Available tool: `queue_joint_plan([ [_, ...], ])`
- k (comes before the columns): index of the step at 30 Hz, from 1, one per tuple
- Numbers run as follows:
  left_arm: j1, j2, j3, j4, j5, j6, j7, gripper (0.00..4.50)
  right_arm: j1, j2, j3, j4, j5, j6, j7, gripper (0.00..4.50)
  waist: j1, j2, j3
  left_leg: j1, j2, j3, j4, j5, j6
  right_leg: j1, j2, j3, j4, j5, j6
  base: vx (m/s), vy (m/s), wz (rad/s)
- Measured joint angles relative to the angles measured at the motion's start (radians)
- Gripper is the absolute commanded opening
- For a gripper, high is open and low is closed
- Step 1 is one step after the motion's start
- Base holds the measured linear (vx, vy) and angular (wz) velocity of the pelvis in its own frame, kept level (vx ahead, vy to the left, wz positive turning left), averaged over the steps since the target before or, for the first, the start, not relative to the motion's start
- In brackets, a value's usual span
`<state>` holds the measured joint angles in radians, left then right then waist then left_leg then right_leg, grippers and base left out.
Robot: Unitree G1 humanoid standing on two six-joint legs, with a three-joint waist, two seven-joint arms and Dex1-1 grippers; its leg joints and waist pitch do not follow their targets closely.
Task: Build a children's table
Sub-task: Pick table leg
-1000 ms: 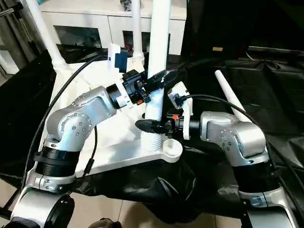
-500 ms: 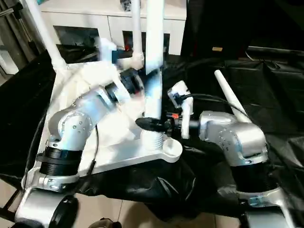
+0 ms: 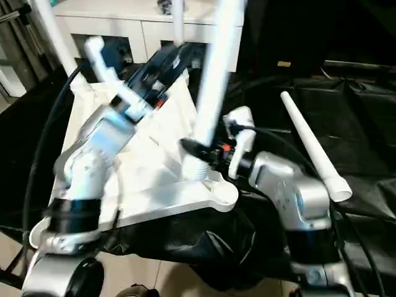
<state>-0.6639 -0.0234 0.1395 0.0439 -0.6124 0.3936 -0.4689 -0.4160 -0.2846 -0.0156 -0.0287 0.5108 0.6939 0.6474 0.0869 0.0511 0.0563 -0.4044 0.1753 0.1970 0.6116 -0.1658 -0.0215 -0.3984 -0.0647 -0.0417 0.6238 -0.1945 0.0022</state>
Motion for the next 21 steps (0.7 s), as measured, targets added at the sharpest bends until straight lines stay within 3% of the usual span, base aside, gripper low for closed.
queue_joint_plan([
  [3, 0.053, 0.104, -0.062, -0.001, 0.075, -0.019, -0.07, 2.99, 0.035, -0.004, -0.009, -0.028, -0.025, -0.038, -0.033, 1.89, -0.002, 0.004, -0.002, 0.001, 0.0, 0.0, -0.001, 0.0, 0.0, 0.0, 0.0, 0.001, -0.001, 0.0, 0.001, 0.0, 0.0, 0.0],
  [6, 0.136, 0.223, -0.2, -0.013, 0.165, -0.03, -0.201, 2.99, 0.065, -0.025, -0.014, -0.035, -0.076, -0.085, -0.059, 1.89, -0.002, 0.004, -0.002, 0.001, 0.0, 0.0, -0.002, 0.0, 0.0, -0.001, 0.0, 0.001, -0.001, -0.001, 0.002, 0.0, 0.0, 0.0],
  [7, 0.17, 0.285, -0.276, -0.026, 0.202, -0.031, -0.269, 2.99, 0.078, -0.03, -0.014, -0.044, -0.089, -0.094, -0.071, 1.89, -0.001, 0.003, -0.002, 0.001, 0.0, 0.0, -0.003, 0.0, 0.0, 0.0, 0.0, 0.001, -0.001, -0.001, 0.002, 0.0, 0.0, 0.0],
  [9, 0.216, 0.336, -0.359, -0.026, 0.245, -0.029, -0.337, 2.99, 0.095, -0.036, -0.014, -0.054, -0.096, -0.098, -0.078, 1.88, -0.001, 0.004, -0.002, 0.001, 0.0, 0.0, -0.003, 0.0, 0.0, -0.001, 0.0, 0.001, -0.001, -0.002, 0.003, 0.0, 0.0, 0.0],
  [16, 0.256, 0.417, -0.507, -0.018, 0.347, -0.009, -0.419, 2.99, 0.12, -0.04, 0.011, -0.09, -0.128, -0.099, -0.105, 1.88, -0.011, 0.005, -0.003, 0.004, 0.0, 0.001, -0.005, 0.0, -0.001, 0.0, 0.0, 0.002, 0.0, -0.002, 0.003, 0.0, 0.0, 0.0],
  [21, 0.274, 0.414, -0.55, 0.023, 0.381, 0.071, -0.405, 2.99, 0.155, -0.033, 0.037, -0.096, -0.135, -0.096, -0.114, 1.88, -0.026, 0.006, -0.002, 0.003, -0.001, 0.001, -0.005, 0.0, -0.001, 0.0, 0.0, 0.002, 0.0, -0.002, 0.003, 0.0, 0.0, 0.0],
])
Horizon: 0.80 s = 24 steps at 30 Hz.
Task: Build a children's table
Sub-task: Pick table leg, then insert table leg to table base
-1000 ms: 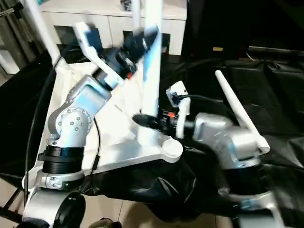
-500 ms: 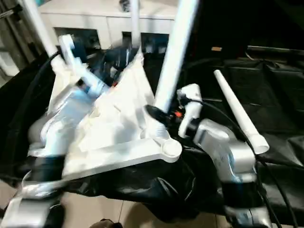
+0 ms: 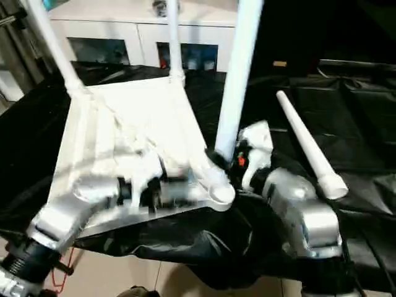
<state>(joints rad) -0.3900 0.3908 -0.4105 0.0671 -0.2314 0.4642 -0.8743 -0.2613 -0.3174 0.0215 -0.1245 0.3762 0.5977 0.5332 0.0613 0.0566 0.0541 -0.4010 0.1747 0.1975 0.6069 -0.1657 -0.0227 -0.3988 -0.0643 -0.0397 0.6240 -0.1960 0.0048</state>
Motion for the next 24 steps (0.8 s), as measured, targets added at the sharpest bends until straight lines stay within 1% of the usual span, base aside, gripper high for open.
queue_joint_plan([
  [1, 0.0, -0.003, 0.0, 0.001, 0.006, 0.019, 0.011, 2.69, 0.0, 0.0, 0.001, -0.007, -0.001, 0.001, -0.002, 1.88, -0.002, 0.0, 0.0, 0.0, 0.0, 0.0, 0.0, 0.0, 0.0, 0.0, 0.0, 0.0, 0.0, 0.0, 0.0, 0.0, 0.0, 0.0],
  [3, 0.0, -0.009, -0.001, 0.008, 0.012, 0.035, 0.026, 2.69, 0.0, 0.0, 0.001, -0.026, -0.001, 0.002, -0.003, 1.88, -0.004, 0.0, 0.0, 0.0, 0.0, 0.0, 0.0, 0.0, 0.0, 0.0, 0.0, 0.0, 0.0, 0.0, 0.0, 0.0, 0.0, 0.0],
  [4, -0.001, -0.011, -0.001, 0.014, 0.013, 0.038, 0.03, 2.59, 0.0, 0.0, 0.001, -0.033, -0.001, 0.002, -0.004, 1.88, -0.005, 0.0, 0.0, 0.0, 0.0, 0.0, 0.0, 0.0, 0.0, 0.0, 0.0, 0.0, 0.0, 0.0, 0.0, 0.0, 0.0, 0.0],
  [5, -0.001, -0.015, -0.001, 0.021, 0.016, 0.039, 0.033, 2.59, 0.0, -0.001, 0.001, -0.034, -0.001, 0.002, -0.005, 1.88, -0.006, 0.0, 0.0, 0.0, 0.0, 0.0, 0.0, 0.0, 0.0, 0.0, 0.0, 0.0, 0.0, 0.0, 0.0, 0.0, 0.0, 0.0],
  [6, -0.001, -0.019, -0.001, 0.024, 0.02, 0.039, 0.037, 2.49, 0.0, -0.002, 0.002, -0.034, -0.002, 0.002, -0.006, 1.88, -0.006, 0.001, 0.0, 0.0, 0.0, 0.0, 0.0, 0.0, 0.0, 0.0, 0.0, 0.0, 0.0, 0.0, 0.0, 0.0, 0.0, 0.0],
  [7, -0.001, -0.022, -0.004, 0.027, 0.031, 0.039, 0.041, 2.28, 0.0, -0.005, 0.005, -0.034, -0.004, 0.002, -0.006, 1.88, -0.006, 0.001, 0.0, 0.0, 0.0, 0.0, 0.0, 0.0, 0.0, 0.0, 0.0, 0.0, 0.0, 0.001, -0.001, 0.0, 0.0, 0.0],
  [12, -0.001, -0.025, -0.011, 0.029, 0.05, 0.041, 0.051, 2.15, 0.014, -0.009, 0.009, -0.034, -0.016, 0.002, -0.007, 1.88, -0.006, 0.001, 0.0, 0.0, 0.0, 0.0, 0.0, 0.0, 0.0, 0.0, 0.0, 0.0, 0.0, 0.001, -0.001, 0.0, 0.0, 0.0],
  [13, -0.001, -0.025, -0.011, 0.029, 0.051, 0.045, 0.052, 1.96, 0.017, -0.01, 0.01, -0.034, -0.018, 0.002, -0.007, 1.88, -0.006, 0.001, 0.0, 0.0, 0.0, 0.0, 0.0, 0.0, 0.0, 0.0, 0.0, 0.0, 0.0, 0.001, -0.001, 0.0, 0.0, 0.0],
  [14, -0.001, -0.026, -0.011, 0.029, 0.051, 0.05, 0.052, 1.87, 0.018, -0.01, 0.014, -0.034, -0.02, 0.002, -0.006, 1.88, -0.006, 0.001, 0.0, 0.0, 0.0, 0.0, 0.0, 0.0, 0.0, 0.0, 0.0, 0.0, 0.0, 0.001, -0.001, 0.0, 0.0, 0.0],
  [17, -0.001, -0.027, -0.017, 0.029, 0.052, 0.055, 0.049, 1.76, 0.018, -0.014, 0.022, -0.034, -0.022, 0.002, -0.003, 1.88, -0.006, 0.0, 0.0, 0.0, 0.0, 0.0, 0.0, 0.0, 0.0, 0.0, 0.0, 0.0, -0.001, 0.001, -0.001, 0.0, 0.0, 0.0],
  [19, -0.001, -0.027, -0.018, 0.029, 0.052, 0.057, 0.047, 1.38, 0.018, -0.018, 0.027, -0.034, -0.023, 0.002, 0.0, 1.88, -0.006, 0.0, 0.0, 0.0, 0.0, 0.0, 0.0, 0.0, 0.0, 0.0, 0.0, 0.0, -0.001, 0.001, -0.001, 0.0, 0.0, 0.0],
  [20, -0.001, -0.027, -0.018, 0.029, 0.052, 0.058, 0.045, 1.38, 0.018, -0.018, 0.027, -0.034, -0.023, 0.003, 0.001, 1.88, -0.006, 0.0, 0.0, 0.0, 0.0, 0.0, 0.0, 0.0, 0.0, 0.0, 0.0, 0.0, 0.0, 0.0, -0.001, 0.0, 0.0, 0.0],
  [22, -0.001, -0.027, -0.018, 0.029, 0.052, 0.06, 0.036, 1.13, 0.017, -0.02, 0.027, -0.034, -0.021, 0.008, 0.005, 1.88, -0.006, 0.0, 0.0, 0.0, 0.0, 0.0, 0.0, 0.0, 0.0, 0.0, 0.0, 0.0, -0.001, 0.0, 0.0, 0.0, 0.0, 0.0],
  [23, -0.001, -0.027, -0.018, 0.029, 0.052, 0.061, 0.033, 1.13, 0.017, -0.022, 0.027, -0.034, -0.02, 0.014, 0.01, 1.88, -0.006, 0.0, 0.0, 0.0, 0.0, 0.0, 0.0, 0.0, 0.0, 0.0, 0.0, 0.0, -0.001, 0.0, 0.0, 0.0, 0.0, 0.0],
  [24, -0.001, -0.027, -0.018, 0.029, 0.052, 0.062, 0.03, 1.0, 0.017, -0.026, 0.027, -0.034, -0.02, 0.018, 0.014, 1.88, -0.006, 0.0, 0.0, 0.0, 0.0, 0.0, 0.0, 0.0, 0.0, 0.0, 0.0, 0.0, -0.001, 0.0, 0.0, 0.0, 0.0, 0.0],
])
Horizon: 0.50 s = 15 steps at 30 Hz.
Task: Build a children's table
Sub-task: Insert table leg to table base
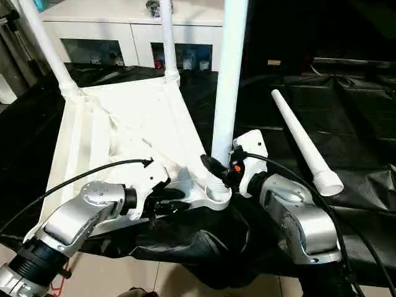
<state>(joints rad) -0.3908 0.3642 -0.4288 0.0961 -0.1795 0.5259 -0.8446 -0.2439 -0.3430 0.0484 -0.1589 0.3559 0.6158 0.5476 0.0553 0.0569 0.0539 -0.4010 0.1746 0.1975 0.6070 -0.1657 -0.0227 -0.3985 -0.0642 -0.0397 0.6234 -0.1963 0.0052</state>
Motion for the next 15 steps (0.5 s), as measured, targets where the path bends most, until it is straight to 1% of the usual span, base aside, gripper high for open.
queue_joint_plan([
  [4, 0.0, 0.001, -0.002, 0.0, 0.0, 0.003, -0.012, 0.76, 0.0, -0.016, 0.0, 0.0, 0.0, 0.003, 0.01, 1.88, 0.0, 0.0, 0.0, 0.0, 0.0, 0.0, 0.0, 0.0, 0.0, 0.0, 0.0, 0.0, 0.0, 0.0, 0.0, 0.0, 0.0, 0.0],
  [7, -0.002, 0.001, -0.003, 0.008, 0.002, -0.003, -0.018, 0.45, -0.002, -0.015, 0.0, 0.005, 0.001, 0.003, 0.023, 1.88, -0.001, 0.0, 0.0, 0.0, 0.0, 0.0, 0.0, 0.0, 0.0, 0.0, 0.0, 0.0, 0.0, 0.0, 0.0, 0.0, 0.0, 0.0],
  [12, -0.015, -0.011, -0.01, 0.044, 0.021, -0.048, -0.026, 0.08, -0.015, -0.015, 0.001, 0.027, 0.001, 0.002, 0.038, 1.88, -0.002, 0.0, -0.001, 0.0, 0.0, 0.0, 0.0, 0.0, 0.0, 0.001, 0.0, 0.0, 0.0, 0.0, 0.0, 0.0, 0.0, 0.0],
  [15, -0.034, -0.027, -0.011, 0.088, 0.035, -0.091, -0.026, 0.01, -0.026, -0.016, 0.008, 0.062, -0.002, 0.0, 0.05, 1.88, -0.003, 0.0, 0.0, 0.001, 0.0, 0.0, 0.0, 0.0, 0.0, 0.0, 0.0, 0.0, -0.001, 0.0, 0.0, 0.0, 0.0, 0.0],
])
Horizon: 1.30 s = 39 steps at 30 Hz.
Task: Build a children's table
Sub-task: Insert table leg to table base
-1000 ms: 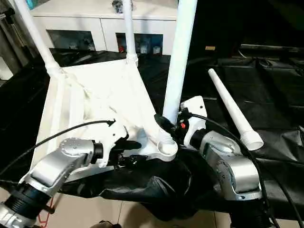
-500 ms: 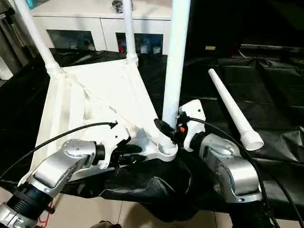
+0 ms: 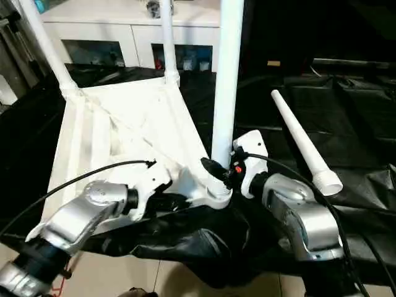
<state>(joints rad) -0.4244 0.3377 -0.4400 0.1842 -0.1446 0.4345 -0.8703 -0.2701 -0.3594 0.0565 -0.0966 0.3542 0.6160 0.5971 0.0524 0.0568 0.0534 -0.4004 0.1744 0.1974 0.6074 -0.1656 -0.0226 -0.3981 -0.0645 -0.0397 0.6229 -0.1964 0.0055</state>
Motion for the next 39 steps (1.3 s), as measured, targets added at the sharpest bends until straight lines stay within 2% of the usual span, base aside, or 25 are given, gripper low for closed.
queue_joint_plan([
  [10, -0.04, -0.018, 0.002, 0.106, 0.026, -0.105, -0.023, 0.0, -0.059, -0.004, 0.019, 0.108, -0.025, -0.05, 0.026, 1.88, -0.003, 0.0, 0.0, 0.001, 0.0, 0.0, 0.0, 0.0, 0.0, 0.0, -0.001, -0.001, 0.0, 0.0, 0.0, 0.0, 0.0, 0.0],
  [23, -0.044, -0.024, 0.022, 0.127, 0.03, -0.116, -0.059, 0.0, -0.107, 0.008, 0.028, 0.197, -0.031, -0.082, 0.068, 1.88, -0.013, -0.001, 0.0, 0.001, 0.0, 0.0, 0.0, 0.0, 0.0, 0.0, -0.001, -0.001, -0.001, 0.0, 0.0, 0.0, 0.0, 0.0],
  [30, -0.048, -0.031, 0.03, 0.127, 0.023, -0.091, -0.07, 0.0, -0.068, 0.038, -0.05, 0.21, 0.038, -0.087, 0.069, 1.88, -0.014, 0.0, 0.0, 0.001, 0.0, 0.0, 0.0, 0.0, 0.0, 0.0, -0.001, -0.001, -0.001, 0.0, 0.0, 0.0, 0.0, 0.0],
  [36, -0.049, -0.036, 0.032, 0.132, 0.023, -0.088, -0.083, 0.0, -0.02, 0.063, -0.092, 0.217, 0.069, -0.144, 0.075, 1.88, -0.011, 0.002, -0.001, 0.001, 0.0, 0.0, 0.0, 0.0, 0.0, 0.001, -0.001, -0.001, -0.001, 0.0, 0.0, 0.0, 0.0, 0.0],
  [39, -0.052, -0.041, 0.034, 0.142, 0.023, -0.088, -0.083, 0.0, 0.021, 0.091, -0.115, 0.217, 0.079, -0.207, 0.073, 1.88, -0.01, 0.005, -0.004, 0.001, 0.0, 0.0, -0.001, 0.0, 0.0, 0.001, -0.001, -0.001, -0.002, 0.0, 0.0, 0.0, 0.0, 0.0],
])
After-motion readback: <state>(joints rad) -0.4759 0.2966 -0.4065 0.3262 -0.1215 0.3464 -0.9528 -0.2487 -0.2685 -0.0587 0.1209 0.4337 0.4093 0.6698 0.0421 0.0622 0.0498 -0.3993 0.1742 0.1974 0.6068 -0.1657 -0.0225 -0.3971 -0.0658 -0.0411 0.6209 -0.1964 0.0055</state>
